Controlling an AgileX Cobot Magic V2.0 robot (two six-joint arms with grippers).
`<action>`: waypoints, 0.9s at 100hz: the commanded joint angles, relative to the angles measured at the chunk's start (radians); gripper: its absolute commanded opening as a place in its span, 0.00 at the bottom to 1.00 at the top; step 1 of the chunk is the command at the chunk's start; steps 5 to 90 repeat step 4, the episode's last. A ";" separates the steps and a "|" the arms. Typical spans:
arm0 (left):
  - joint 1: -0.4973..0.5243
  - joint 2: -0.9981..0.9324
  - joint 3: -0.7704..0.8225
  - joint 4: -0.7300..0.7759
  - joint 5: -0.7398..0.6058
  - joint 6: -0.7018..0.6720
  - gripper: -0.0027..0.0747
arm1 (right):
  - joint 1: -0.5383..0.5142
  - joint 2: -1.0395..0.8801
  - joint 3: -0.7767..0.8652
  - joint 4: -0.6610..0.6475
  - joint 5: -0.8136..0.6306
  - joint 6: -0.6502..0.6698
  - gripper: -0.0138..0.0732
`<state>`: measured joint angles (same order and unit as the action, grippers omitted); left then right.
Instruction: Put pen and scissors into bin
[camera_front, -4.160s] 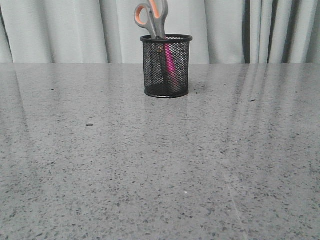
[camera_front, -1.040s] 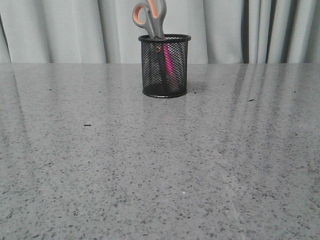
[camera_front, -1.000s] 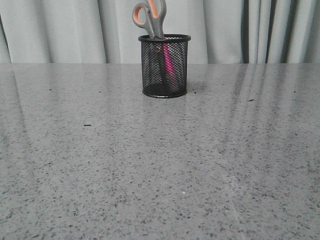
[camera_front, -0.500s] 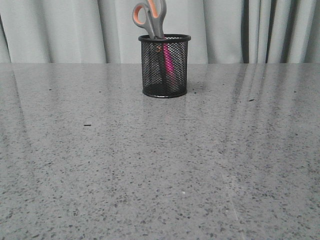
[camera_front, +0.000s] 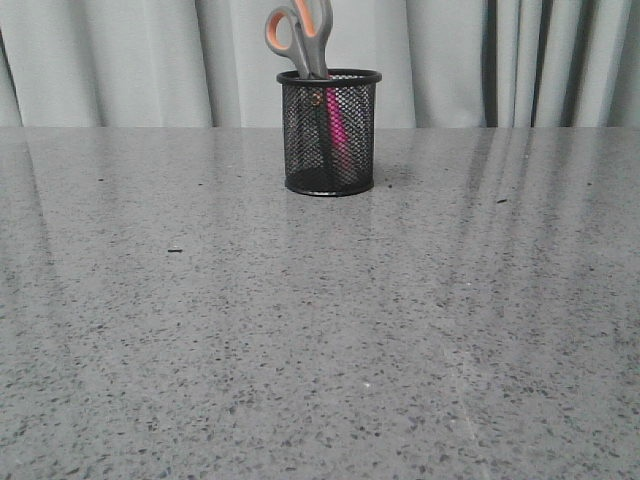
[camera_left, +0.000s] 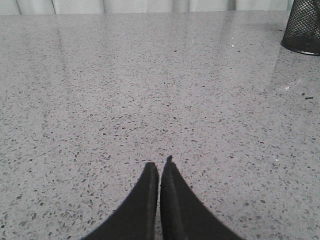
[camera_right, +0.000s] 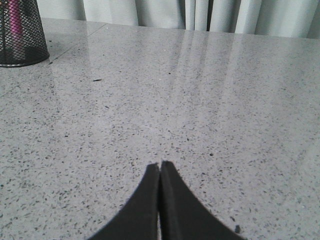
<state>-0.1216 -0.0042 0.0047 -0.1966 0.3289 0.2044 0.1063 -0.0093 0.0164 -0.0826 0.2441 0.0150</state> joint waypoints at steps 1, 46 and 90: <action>0.003 -0.030 0.024 -0.015 -0.062 -0.009 0.01 | -0.006 -0.025 0.009 -0.003 -0.086 -0.009 0.07; 0.003 -0.030 0.024 -0.015 -0.062 -0.009 0.01 | -0.006 -0.025 0.009 -0.003 -0.086 -0.009 0.07; 0.003 -0.030 0.024 -0.015 -0.062 -0.009 0.01 | -0.006 -0.025 0.009 -0.003 -0.086 -0.009 0.07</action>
